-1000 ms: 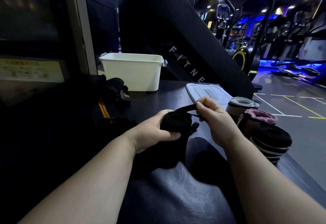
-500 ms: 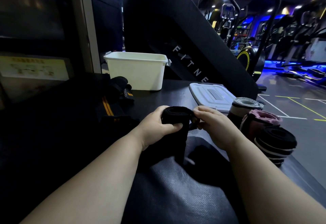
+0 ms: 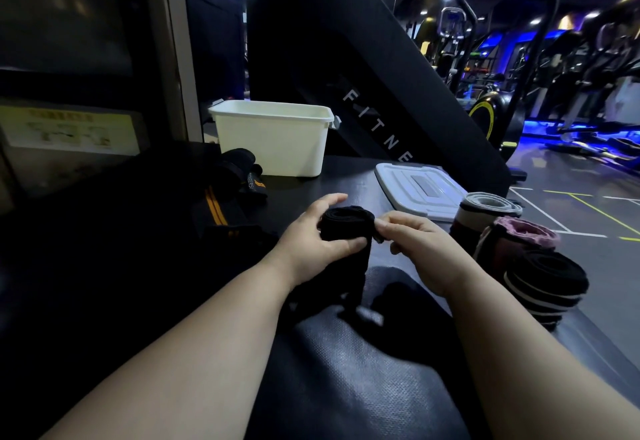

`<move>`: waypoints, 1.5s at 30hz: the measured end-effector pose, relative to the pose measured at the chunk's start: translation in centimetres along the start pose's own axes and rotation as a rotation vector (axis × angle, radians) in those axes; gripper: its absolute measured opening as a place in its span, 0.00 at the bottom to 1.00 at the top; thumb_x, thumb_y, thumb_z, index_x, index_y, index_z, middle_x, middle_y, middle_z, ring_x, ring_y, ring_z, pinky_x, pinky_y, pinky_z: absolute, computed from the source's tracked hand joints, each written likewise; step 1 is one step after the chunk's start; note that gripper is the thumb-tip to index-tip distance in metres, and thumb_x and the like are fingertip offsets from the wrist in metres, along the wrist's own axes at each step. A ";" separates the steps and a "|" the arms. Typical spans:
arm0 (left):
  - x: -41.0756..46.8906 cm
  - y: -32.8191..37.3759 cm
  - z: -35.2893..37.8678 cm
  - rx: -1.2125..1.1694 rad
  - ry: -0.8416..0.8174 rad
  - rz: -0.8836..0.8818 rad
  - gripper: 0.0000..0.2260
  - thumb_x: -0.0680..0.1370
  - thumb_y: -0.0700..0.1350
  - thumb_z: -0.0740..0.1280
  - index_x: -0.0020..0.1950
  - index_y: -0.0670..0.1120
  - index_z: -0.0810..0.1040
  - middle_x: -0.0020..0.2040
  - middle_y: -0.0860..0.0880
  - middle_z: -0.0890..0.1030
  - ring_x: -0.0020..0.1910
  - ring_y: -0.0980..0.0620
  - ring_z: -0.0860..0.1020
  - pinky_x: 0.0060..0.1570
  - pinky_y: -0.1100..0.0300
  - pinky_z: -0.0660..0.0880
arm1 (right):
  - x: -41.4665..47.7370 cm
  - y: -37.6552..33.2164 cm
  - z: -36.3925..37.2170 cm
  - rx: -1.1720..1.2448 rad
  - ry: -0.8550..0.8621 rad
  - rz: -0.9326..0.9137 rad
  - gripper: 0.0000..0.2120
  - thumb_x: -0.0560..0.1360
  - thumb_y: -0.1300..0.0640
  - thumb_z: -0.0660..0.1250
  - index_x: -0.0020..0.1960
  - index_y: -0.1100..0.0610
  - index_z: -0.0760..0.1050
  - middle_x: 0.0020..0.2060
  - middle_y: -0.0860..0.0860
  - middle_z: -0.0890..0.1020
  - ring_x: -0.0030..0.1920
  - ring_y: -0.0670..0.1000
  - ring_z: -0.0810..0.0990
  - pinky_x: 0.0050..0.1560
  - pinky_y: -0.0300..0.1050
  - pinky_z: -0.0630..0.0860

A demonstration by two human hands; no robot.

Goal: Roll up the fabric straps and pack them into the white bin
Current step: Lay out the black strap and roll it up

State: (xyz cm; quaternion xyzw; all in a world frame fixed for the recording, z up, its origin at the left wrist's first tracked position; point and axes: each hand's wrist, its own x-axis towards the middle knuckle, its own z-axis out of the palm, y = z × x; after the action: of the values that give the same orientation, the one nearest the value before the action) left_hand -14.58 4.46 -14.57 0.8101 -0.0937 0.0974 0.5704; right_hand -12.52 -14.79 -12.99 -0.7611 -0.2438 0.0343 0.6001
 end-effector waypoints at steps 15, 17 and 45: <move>-0.9 0.1 -1.0 -0.274 -0.318 -0.063 0.33 0.74 0.32 0.71 0.74 0.55 0.66 0.65 0.52 0.77 0.63 0.59 0.76 0.65 0.61 0.71 | -0.2 1.0 -0.9 -0.107 0.026 0.011 0.12 0.74 0.53 0.73 0.40 0.59 0.74 0.37 0.49 0.73 0.40 0.46 0.70 0.47 0.43 0.65; -0.8 0.1 -1.0 -0.229 -0.295 -0.060 0.36 0.72 0.33 0.73 0.75 0.54 0.65 0.66 0.53 0.76 0.62 0.62 0.75 0.66 0.62 0.70 | -0.2 1.1 -0.8 -0.080 0.016 0.019 0.10 0.74 0.53 0.73 0.40 0.58 0.76 0.38 0.49 0.75 0.41 0.46 0.72 0.49 0.43 0.67; -0.9 0.7 -0.2 -0.386 -0.207 -0.098 0.28 0.64 0.46 0.77 0.61 0.48 0.71 0.52 0.45 0.80 0.48 0.51 0.82 0.45 0.54 0.80 | 0.3 0.1 0.8 0.203 0.038 -0.106 0.12 0.62 0.51 0.77 0.34 0.54 0.75 0.37 0.56 0.74 0.42 0.53 0.74 0.50 0.47 0.71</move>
State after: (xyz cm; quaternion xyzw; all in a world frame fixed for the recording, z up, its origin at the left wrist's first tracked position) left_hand -15.64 4.47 -14.09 0.6952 -0.1291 -0.0338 0.7063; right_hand -12.46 -13.94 -13.23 -0.6828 -0.2673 0.0125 0.6798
